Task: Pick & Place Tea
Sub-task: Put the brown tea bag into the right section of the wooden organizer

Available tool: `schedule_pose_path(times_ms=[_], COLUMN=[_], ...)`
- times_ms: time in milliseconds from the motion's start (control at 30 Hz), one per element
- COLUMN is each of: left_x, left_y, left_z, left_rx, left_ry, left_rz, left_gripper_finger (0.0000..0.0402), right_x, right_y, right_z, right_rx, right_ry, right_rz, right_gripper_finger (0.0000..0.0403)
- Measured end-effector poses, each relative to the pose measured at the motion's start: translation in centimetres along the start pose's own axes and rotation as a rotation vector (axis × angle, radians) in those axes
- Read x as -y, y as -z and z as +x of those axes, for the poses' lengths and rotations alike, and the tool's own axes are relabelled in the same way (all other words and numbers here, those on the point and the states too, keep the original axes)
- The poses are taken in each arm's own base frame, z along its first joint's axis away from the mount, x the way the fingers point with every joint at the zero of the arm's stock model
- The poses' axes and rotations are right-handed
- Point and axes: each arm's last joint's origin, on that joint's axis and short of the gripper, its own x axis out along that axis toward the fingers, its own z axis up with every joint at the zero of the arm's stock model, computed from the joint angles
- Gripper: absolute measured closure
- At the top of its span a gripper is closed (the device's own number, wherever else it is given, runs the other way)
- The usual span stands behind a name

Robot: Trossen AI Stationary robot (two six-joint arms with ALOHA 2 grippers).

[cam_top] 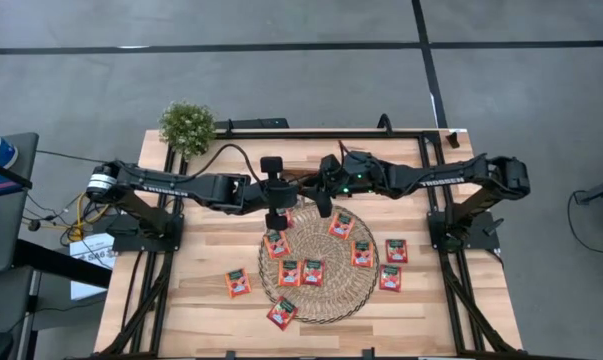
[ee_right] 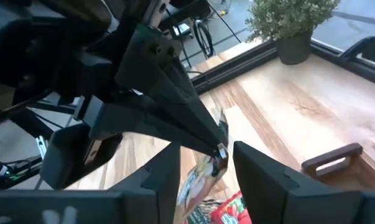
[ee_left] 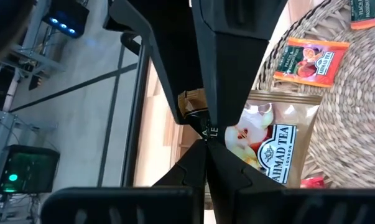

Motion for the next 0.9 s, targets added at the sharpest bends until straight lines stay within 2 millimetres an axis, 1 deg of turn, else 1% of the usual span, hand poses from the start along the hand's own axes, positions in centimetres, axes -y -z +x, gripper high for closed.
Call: schedule_pose_path(times_ms=[333, 700, 900], left_x=[0.07, 0.13, 0.13], left_y=[0.00, -0.01, -0.01], left_z=[-0.01, -0.02, -0.01], left_rx=[0.005, 0.011, 0.012], left_ry=[0.023, 0.046, 0.047], left_rz=[0.005, 0.005, 0.004], left_gripper_finger=[0.0401, 0.0401, 0.0401], right_x=[0.07, 0.40, 0.77], right_y=[0.22, 0.23, 0.22], right_z=[-0.02, -0.06, -0.11], right_rx=[-0.027, -0.033, -0.044], right_ry=[0.010, 0.031, 0.039], right_rz=[0.000, -0.011, -0.007], right_gripper_finger=[0.0326, 0.0355, 0.0398])
